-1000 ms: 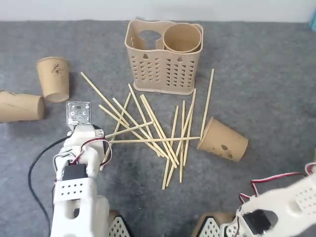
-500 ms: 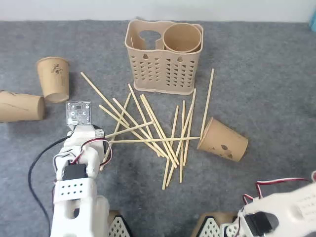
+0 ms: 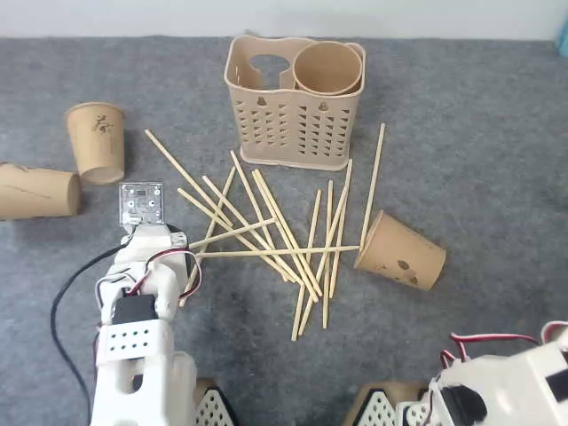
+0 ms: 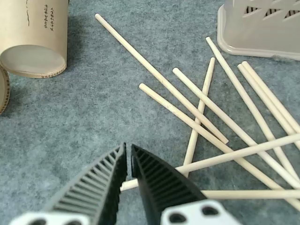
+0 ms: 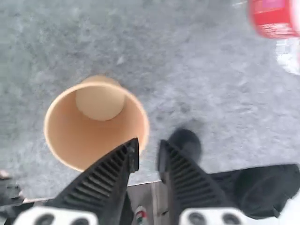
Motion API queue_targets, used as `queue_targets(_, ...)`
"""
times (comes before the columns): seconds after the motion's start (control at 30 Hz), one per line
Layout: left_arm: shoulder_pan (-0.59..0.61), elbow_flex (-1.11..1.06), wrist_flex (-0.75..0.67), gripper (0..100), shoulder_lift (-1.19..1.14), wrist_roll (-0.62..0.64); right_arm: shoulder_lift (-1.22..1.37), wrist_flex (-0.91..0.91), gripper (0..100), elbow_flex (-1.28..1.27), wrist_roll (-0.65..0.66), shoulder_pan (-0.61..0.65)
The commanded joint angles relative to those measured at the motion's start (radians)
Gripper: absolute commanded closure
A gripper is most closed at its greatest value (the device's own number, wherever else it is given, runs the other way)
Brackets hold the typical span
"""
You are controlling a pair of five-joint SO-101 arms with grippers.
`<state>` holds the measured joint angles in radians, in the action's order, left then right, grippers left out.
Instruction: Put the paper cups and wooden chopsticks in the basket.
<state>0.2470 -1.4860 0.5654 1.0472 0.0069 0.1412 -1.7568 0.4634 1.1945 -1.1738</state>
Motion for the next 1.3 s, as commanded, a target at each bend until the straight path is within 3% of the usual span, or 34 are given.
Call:
queue_targets(0.0, 0.000, 0.045, -0.021, 99, -0.005, 0.005, -0.065, 0.031, 87.3, -0.098, 0.038, -0.010)
queue_targets(0.37, 0.003, 0.045, -0.021, 99, -0.005, 0.005, -0.064, 0.337, 91.3, -0.422, 0.034, -0.008)
queue_targets(0.43, 0.003, 0.045, -0.021, 99, -0.005, 0.005, -0.064, 0.358, 99.1, -0.445, 0.034, -0.007)
queue_targets(0.6, 0.003, 0.045, -0.021, 99, -0.005, 0.005, -0.073, 0.352, 99.3, -0.454, 0.038, -0.007)
queue_targets(0.87, 0.003, 0.045, -0.021, 99, -0.005, 0.005, -0.176, 0.352, 97.7, -0.419, 0.000, 0.016)
queue_targets(1.07, 0.005, 0.045, -0.021, 99, -0.003, 0.005, -0.278, 0.352, 84.3, -0.430, -0.009, 0.018)
queue_targets(1.27, 0.005, 0.045, -0.021, 99, -0.003, 0.005, -0.280, 0.406, 83.2, -0.548, -0.003, 0.018)
